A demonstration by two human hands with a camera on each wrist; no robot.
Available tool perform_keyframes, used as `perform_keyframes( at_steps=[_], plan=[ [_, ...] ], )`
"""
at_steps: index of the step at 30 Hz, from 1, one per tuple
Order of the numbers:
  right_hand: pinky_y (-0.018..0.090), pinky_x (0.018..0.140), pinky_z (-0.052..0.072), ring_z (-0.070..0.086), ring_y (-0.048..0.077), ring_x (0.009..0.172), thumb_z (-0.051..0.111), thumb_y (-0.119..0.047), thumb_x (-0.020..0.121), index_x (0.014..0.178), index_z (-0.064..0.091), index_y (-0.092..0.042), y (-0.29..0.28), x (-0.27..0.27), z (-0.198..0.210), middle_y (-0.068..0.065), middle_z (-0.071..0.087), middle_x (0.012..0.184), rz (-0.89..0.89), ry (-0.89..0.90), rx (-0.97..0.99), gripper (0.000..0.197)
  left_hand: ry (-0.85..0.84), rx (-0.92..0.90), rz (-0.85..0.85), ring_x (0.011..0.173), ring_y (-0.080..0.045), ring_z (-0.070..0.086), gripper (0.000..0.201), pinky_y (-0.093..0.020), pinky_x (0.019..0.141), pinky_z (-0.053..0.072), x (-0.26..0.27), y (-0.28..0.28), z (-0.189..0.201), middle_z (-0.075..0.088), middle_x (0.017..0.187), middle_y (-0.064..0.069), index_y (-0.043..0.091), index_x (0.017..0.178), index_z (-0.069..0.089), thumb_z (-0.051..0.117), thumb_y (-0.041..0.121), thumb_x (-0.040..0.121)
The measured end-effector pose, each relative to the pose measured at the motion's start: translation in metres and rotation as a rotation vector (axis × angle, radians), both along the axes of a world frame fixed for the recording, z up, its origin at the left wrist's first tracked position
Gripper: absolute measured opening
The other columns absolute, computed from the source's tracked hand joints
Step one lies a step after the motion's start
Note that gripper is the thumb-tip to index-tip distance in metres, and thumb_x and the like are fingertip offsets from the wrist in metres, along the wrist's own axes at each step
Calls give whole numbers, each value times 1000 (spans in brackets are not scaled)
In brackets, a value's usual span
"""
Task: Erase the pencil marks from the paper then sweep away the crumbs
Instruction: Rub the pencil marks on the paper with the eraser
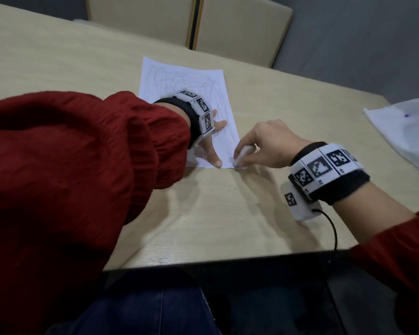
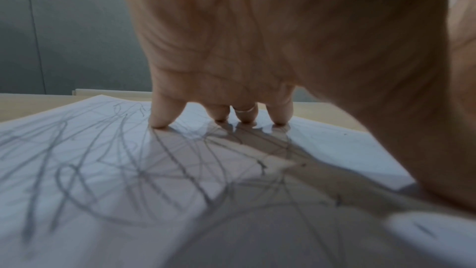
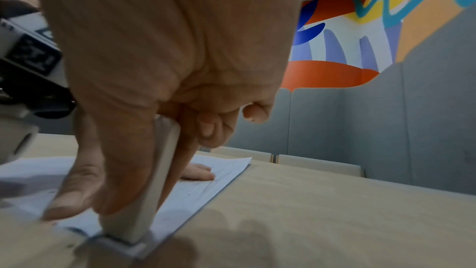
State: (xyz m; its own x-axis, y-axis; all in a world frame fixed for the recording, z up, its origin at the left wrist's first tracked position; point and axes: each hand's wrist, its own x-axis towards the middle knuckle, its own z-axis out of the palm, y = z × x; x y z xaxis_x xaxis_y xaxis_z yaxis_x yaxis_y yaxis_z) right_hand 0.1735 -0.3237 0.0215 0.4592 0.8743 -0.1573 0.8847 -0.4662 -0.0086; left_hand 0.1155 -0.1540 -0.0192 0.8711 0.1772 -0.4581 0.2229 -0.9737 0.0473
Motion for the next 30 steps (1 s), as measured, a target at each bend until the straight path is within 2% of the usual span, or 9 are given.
perform_keyframes(
  at_steps=[7, 12, 15, 19, 22, 24, 26, 28, 30],
  plan=[
    [26, 82, 27, 49, 5, 72, 77, -34, 74, 87, 73, -39, 33, 4, -3, -24, 54, 62, -112, 26, 155, 15, 3, -20, -20, 148, -30, -13, 128, -57, 115, -2, 3, 8, -3, -25, 159, 3, 51, 149, -9, 67, 84, 51],
    [25, 82, 30, 43, -3, 62, 67, -25, 81, 88, 74, -38, 2, -8, -5, -25, 50, 57, -63, 51, 88, 16, -20, 20, -20, 148, -32, -11, 132, -54, 116, -1, 5, 6, -9, -23, 160, 0, 40, 151, -13, 68, 82, 56],
    [27, 81, 31, 42, -2, 62, 74, -33, 77, 89, 74, -38, -10, -16, -3, -25, 50, 58, -42, 77, 64, 13, -24, -23, -8, 148, -31, -13, 130, -55, 116, -2, 4, 6, -8, -23, 160, 0, 39, 152, -11, 71, 77, 58],
    [28, 76, 46, 55, 5, 70, 77, -35, 75, 86, 74, -35, -19, -17, -2, -15, 65, 69, -65, 208, 34, 11, -26, -40, -2, 148, -32, -14, 127, -55, 116, -2, 5, 5, -7, -23, 160, -1, 37, 152, -10, 71, 74, 62],
    [17, 68, 45, 61, 9, 79, 77, -27, 77, 85, 73, -28, -27, -14, -5, -7, 70, 81, -143, 270, 175, 9, -6, -29, -1, 148, -31, -12, 126, -57, 116, -1, 5, 6, -5, -22, 160, 2, 39, 152, -8, 70, 76, 61],
    [12, 60, 38, 57, 10, 75, 74, -23, 78, 84, 68, -27, -27, -11, -7, -5, 66, 79, -210, 252, 224, 9, -7, -63, 20, 150, -28, -3, 122, -53, 117, 5, 7, 11, -1, -14, 162, 6, 40, 153, 1, 71, 76, 61],
    [11, 57, 36, 54, 11, 74, 71, -20, 80, 83, 65, -27, -22, -9, -7, -4, 62, 79, -248, 256, 190, 10, -49, -118, 58, 146, -26, 20, 113, -43, 116, 22, 6, 19, 8, 9, 163, 4, 38, 153, 17, 75, 69, 62],
    [12, 57, 36, 53, 12, 78, 68, -19, 81, 84, 63, -27, -15, -8, -8, -6, 60, 80, -248, 265, 121, 10, -135, -188, 107, 133, -26, 43, 100, -32, 104, 36, 0, 28, 19, 37, 152, -2, 28, 152, 28, 81, 49, 70],
    [16, 57, 37, 54, 13, 82, 66, -16, 82, 86, 63, -25, -8, -8, -8, -5, 60, 84, -241, 258, 76, 11, -205, -187, 179, 128, -26, 49, 94, -32, 100, 39, -11, 40, 27, 47, 145, -5, 21, 150, 33, 84, 33, 72]
  ],
)
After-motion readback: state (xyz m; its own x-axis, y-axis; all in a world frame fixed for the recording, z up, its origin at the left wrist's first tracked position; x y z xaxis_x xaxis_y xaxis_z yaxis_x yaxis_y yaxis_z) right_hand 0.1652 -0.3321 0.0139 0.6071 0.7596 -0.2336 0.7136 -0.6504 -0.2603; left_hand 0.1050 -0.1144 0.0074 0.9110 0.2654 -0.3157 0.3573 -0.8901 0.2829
